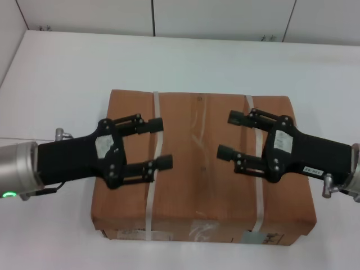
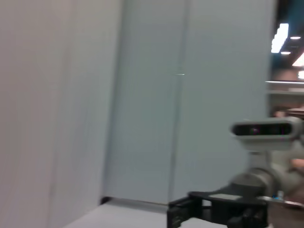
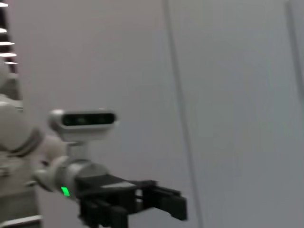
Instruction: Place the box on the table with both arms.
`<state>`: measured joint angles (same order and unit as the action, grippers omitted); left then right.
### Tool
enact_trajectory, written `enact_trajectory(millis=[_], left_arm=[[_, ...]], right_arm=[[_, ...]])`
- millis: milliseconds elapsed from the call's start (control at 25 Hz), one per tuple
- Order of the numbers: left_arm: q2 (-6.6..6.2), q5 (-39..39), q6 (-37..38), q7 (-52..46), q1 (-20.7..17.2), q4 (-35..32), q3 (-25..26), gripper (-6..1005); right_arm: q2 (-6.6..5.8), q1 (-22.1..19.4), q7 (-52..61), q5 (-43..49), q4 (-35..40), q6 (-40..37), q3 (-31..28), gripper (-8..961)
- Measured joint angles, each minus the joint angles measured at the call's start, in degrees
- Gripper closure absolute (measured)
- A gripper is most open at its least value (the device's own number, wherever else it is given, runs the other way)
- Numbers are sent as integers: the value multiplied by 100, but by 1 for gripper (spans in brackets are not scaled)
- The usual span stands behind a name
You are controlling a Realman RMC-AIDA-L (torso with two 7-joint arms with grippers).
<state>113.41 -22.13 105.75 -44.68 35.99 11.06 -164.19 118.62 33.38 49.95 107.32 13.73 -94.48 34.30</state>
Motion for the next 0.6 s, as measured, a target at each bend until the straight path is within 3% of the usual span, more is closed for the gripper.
enact_trajectory(millis=[160,600], left_arm=[[-80,305,200,133,9,-13,1,258],[-54,393,255,239,17,-26,1,258]], right_arm=[[-9,65,40,17,42,-309,57,177],[-14,60,81,17,64,-380,60,177]])
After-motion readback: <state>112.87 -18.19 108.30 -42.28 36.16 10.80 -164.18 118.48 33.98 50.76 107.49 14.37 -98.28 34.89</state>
